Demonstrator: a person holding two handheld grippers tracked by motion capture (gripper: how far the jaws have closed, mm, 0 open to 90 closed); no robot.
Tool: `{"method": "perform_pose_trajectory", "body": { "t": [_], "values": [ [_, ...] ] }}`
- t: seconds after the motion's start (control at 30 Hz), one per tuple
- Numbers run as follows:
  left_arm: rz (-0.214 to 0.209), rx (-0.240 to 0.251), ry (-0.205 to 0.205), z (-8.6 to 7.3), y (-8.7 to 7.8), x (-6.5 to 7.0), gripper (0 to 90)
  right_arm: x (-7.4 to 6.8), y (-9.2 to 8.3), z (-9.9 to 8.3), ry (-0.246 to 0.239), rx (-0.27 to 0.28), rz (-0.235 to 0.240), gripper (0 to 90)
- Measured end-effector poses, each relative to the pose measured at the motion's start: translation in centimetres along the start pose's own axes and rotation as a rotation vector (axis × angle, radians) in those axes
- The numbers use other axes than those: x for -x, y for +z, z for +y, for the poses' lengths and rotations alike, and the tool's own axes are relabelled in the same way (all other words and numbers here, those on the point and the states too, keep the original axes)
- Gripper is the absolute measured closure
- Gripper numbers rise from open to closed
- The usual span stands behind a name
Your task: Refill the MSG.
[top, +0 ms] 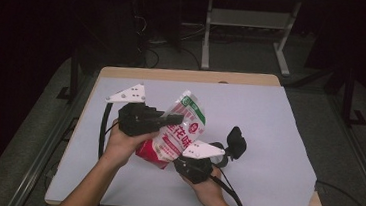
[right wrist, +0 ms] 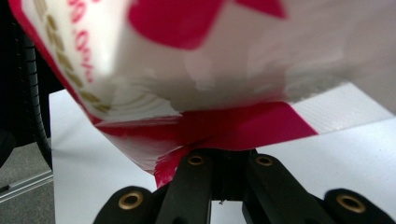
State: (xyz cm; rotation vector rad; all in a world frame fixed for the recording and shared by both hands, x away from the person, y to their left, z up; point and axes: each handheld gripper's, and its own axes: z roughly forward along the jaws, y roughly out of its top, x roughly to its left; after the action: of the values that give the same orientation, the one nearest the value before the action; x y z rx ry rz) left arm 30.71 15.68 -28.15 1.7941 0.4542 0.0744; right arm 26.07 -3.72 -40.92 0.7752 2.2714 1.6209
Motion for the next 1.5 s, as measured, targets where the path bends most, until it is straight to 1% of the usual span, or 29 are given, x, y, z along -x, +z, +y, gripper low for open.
{"method": "perform_pose_trajectory", "body": {
  "t": [0.07,0.13,0.2,0.27,0.33,0.37,0.5,0.6,0.67,0.73,0.87,1.0,1.07,1.1,1.2,1.33,1.43,1.5],
  "values": [
    [0.01,0.004,-0.01,0.1,0.1,0.0,90.0,-0.1,-0.1,0.0,0.009,0.003,-0.003,90.0],
    [0.006,0.006,-0.021,0.3,0.2,-0.2,90.0,0.0,-0.2,0.0,0.004,0.014,-0.006,90.0],
    [0.015,0.009,-0.034,0.3,0.3,-0.3,90.0,0.0,-0.2,0.0,0.005,0.015,-0.009,90.0],
    [0.024,-0.005,-0.051,0.4,0.5,-0.3,90.0,-0.1,-0.3,0.0,-0.008,0.02,-0.017,90.0],
    [0.027,-0.013,-0.061,0.4,0.7,-0.4,90.0,-0.2,-0.2,-0.1,0.0,0.014,-0.016,90.0],
    [0.021,-0.018,-0.058,0.4,0.8,-0.4,90.0,-0.2,-0.2,-0.2,0.001,0.014,-0.015,90.0],
    [0.023,-0.032,-0.055,0.4,1.0,-0.4,90.0,-0.2,-0.1,-0.3,0.0,0.006,-0.015,90.0],
    [0.01,-0.049,-0.048,0.5,1.2,-0.4,90.0,-0.3,-0.1,-0.2,-0.014,0.0,-0.019,90.0],
    [-0.004,-0.058,-0.047,0.6,1.4,-0.4,90.0,-0.4,-0.1,-0.2,-0.015,-0.005,-0.017,90.0],
    [-0.014,-0.072,-0.041,0.7,1.5,-0.3,90.0,-0.5,-0.1,-0.2,-0.034,-0.008,-0.018,90.0],
    [-0.033,-0.086,-0.032,1.2,1.9,-0.2,90.0,-0.6,-0.3,-0.1,-0.052,-0.007,-0.017,90.0],
    [-0.043,-0.119,-0.021,1.6,2.6,-0.1,90.0,-0.7,-0.7,0.0,-0.073,-0.009,-0.026,90.0],
    [-0.059,-0.137,-0.012,1.7,2.9,-0.2,90.0,-0.6,-0.8,0.0,-0.077,-0.012,-0.025,90.0],
    [-0.061,-0.138,-0.024,1.7,3.2,-0.1,90.0,-0.7,-0.8,-0.1,-0.076,-0.014,-0.026,90.0],
    [-0.078,-0.156,-0.022,1.8,3.6,-0.4,90.0,-0.7,-0.9,-0.2,-0.078,-0.02,-0.031,90.0],
    [-0.092,-0.179,-0.033,1.9,4.0,-0.6,90.0,-0.8,-1.0,-0.3,-0.074,-0.022,-0.035,90.0],
    [-0.093,-0.189,-0.055,1.9,4.3,-0.7,90.0,-0.9,-1.0,-0.4,-0.068,-0.024,-0.039,90.0],
    [-0.091,-0.204,-0.049,2.1,4.5,-0.7,90.0,-1.0,-1.0,-0.4,-0.068,-0.024,-0.041,90.0]
  ]
}}
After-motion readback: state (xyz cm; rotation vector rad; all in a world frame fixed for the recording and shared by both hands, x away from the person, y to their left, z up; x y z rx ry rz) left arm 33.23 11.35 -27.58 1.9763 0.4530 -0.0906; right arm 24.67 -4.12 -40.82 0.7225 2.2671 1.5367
